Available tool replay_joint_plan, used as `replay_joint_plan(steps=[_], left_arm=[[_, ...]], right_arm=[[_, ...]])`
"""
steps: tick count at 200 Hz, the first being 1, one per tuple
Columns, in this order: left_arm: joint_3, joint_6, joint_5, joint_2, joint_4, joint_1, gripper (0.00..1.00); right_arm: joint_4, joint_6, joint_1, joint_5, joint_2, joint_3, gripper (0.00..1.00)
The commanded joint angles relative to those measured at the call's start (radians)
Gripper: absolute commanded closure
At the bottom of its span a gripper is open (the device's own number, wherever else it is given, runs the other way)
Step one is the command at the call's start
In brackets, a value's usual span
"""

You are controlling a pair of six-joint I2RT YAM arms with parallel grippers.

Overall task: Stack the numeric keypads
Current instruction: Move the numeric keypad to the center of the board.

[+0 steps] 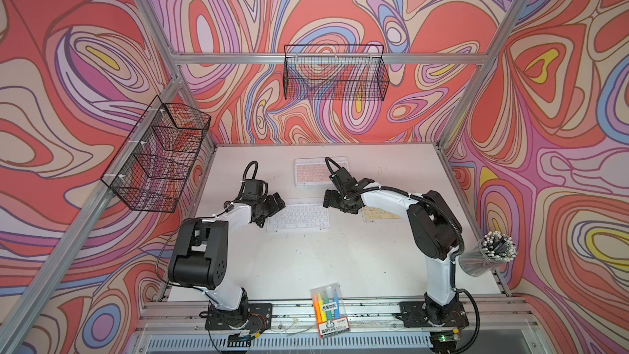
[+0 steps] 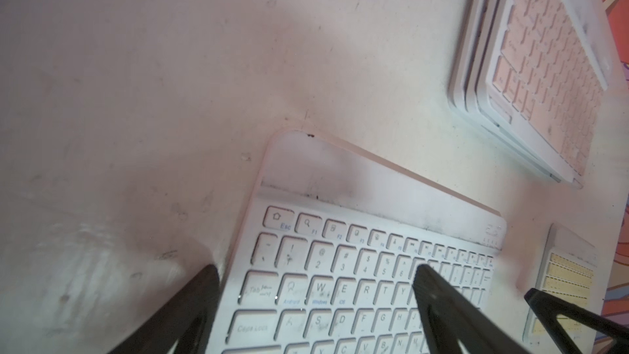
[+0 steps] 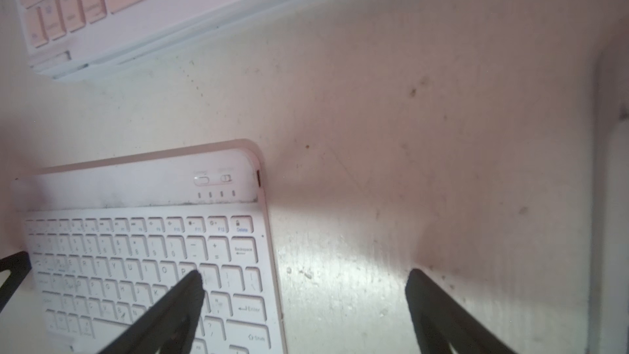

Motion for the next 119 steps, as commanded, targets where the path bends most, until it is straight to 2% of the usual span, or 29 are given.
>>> replay_joint_plan(steps=[1,26,66,119], left_arm=[[0.015,0.027,-0.048,-0.011,-0.138,0.0,0.07],[0.036,0.025,-0.083,-0.059,-0.212,-0.005,0.07],[0.079,0.034,-0.253,-0.145,-0.357,-0.09,0.03],[0.059,0.05,-0.255,-0.224,-0.368,-0.128,0.0]], right_arm=[[-0.104,0.027,0.012,0.077,0.027,0.064,0.04],[-0.166,-0.003,0.025,0.091,0.041,0.121,0.02],[-0.207,-0.036,0.067,0.157,0.046,0.165,0.02],[-0.219,-0.036,0.092,0.141,0.103,0.228,0.02]])
